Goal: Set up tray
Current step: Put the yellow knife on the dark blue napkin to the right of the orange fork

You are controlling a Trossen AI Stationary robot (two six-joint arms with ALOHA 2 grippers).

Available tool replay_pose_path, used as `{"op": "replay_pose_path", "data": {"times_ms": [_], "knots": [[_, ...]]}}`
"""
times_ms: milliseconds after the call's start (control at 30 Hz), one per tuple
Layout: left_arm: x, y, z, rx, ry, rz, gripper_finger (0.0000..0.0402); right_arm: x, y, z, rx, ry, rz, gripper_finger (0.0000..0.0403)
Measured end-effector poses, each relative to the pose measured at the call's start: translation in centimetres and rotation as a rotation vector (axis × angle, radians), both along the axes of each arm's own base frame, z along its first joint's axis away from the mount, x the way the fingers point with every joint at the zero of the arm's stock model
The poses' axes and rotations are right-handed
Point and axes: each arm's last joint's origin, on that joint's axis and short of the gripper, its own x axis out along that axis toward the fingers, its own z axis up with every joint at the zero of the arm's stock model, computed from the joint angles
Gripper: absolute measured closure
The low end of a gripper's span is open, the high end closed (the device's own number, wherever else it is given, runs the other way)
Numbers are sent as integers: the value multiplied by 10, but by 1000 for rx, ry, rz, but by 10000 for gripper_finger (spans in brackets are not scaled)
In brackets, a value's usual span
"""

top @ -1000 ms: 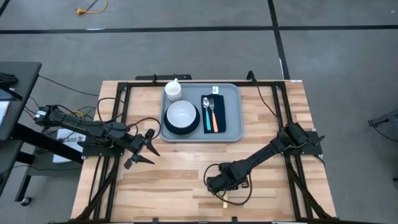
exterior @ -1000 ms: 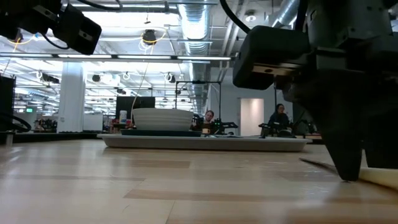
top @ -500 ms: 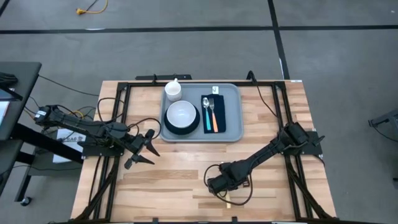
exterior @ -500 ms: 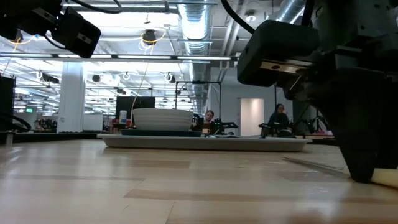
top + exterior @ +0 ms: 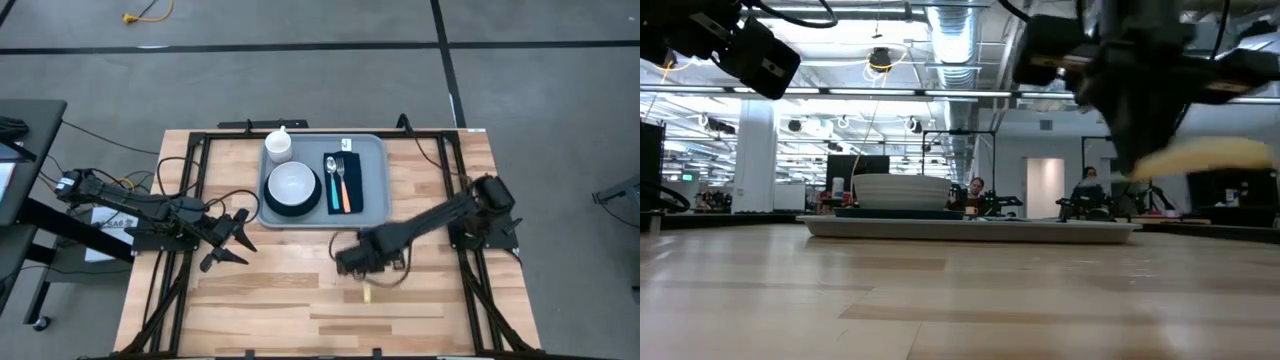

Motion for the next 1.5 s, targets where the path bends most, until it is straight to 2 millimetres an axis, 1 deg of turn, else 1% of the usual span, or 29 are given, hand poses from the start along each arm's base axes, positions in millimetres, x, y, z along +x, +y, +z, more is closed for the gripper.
{"op": "replay_pose_path", "data": {"times_ms": [67,200,367,433,533,633,733,967,1100,1233,1300,1367,1500], "knots": [[0,0,0,-2,1,0,229,0,-16,8,-5,3,-12,378],[0,0,-1,-18,17,5,229,4,-50,13,-10,11,-25,378],[0,0,-1,-33,26,10,229,14,-100,9,-12,-1,-2,378],[0,0,-1,-31,25,17,229,15,-121,5,-19,11,12,378],[0,1,-1,-27,24,37,229,15,-151,5,-27,-8,14,378],[0,1,-2,-21,38,56,229,15,-176,5,-43,-37,10,378],[0,2,-4,-12,52,79,229,13,-197,5,-59,-68,9,378],[1,4,-5,23,52,161,229,7,-230,6,-90,-89,0,378],[1,5,-5,26,48,164,229,2,-246,5,-98,-92,-5,378],[1,4,-4,26,46,164,229,1,-259,-6,-82,-76,-6,378],[1,5,-4,26,45,164,229,6,-266,-12,-85,-99,3,378],[1,4,-4,25,44,163,229,9,-270,-21,-76,-74,24,378],[1,4,-5,26,48,161,229,21,-281,-28,-79,-77,47,378]]}}
